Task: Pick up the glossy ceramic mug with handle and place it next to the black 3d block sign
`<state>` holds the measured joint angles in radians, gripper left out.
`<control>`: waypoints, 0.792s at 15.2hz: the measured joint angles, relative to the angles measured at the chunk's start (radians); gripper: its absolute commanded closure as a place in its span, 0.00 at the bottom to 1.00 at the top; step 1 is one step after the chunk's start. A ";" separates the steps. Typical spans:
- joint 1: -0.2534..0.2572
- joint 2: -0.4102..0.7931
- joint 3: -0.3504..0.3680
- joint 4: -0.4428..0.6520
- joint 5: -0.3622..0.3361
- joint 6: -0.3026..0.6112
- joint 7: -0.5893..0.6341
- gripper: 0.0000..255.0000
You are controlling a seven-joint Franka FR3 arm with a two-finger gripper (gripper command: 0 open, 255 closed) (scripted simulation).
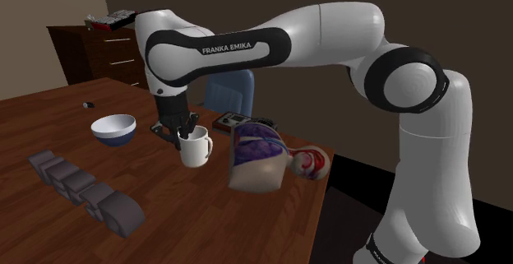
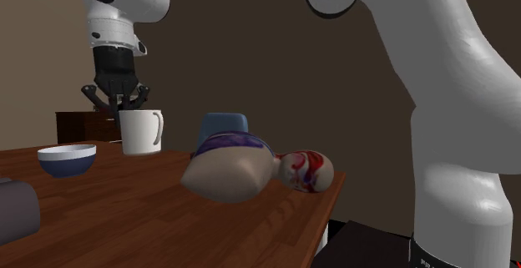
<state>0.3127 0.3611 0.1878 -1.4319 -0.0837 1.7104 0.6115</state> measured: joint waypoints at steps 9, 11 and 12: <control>-0.002 0.011 -0.002 -0.103 -0.004 0.113 0.006 1.00; -0.002 0.017 -0.002 -0.117 -0.005 0.133 0.007 1.00; -0.002 0.018 -0.002 -0.134 -0.006 0.151 0.009 1.00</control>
<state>0.3108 0.3789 0.1854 -1.5657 -0.0892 1.8612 0.6206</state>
